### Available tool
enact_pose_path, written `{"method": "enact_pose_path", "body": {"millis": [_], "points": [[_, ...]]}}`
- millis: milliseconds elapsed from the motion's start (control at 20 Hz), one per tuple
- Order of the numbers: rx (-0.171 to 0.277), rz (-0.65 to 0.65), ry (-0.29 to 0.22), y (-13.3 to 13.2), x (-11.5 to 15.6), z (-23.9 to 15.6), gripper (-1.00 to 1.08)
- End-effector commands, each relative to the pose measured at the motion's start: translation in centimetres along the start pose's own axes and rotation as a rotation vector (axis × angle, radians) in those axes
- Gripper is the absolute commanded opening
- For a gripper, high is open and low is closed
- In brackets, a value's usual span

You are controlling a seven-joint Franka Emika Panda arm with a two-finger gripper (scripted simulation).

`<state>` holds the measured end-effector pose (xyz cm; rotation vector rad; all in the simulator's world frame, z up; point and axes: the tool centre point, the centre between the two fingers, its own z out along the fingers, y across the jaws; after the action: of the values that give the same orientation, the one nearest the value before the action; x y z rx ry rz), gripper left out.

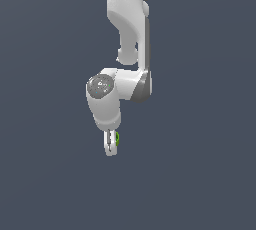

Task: Pick up the object and move it to a goal position.

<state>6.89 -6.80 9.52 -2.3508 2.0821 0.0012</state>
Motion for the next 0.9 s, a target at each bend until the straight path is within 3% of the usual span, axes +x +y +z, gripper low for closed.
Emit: {"method": "enact_pose_path", "body": {"millis": [0, 400, 850], "points": [[0.0, 0.024, 0.001, -0.1, 0.2, 0.2, 1.0], [-0.001, 0.032, 0.001, -0.1, 0.2, 0.6, 1.0], [-0.001, 0.037, 0.001, 0.1, 0.3, 4.7, 1.0]]}}
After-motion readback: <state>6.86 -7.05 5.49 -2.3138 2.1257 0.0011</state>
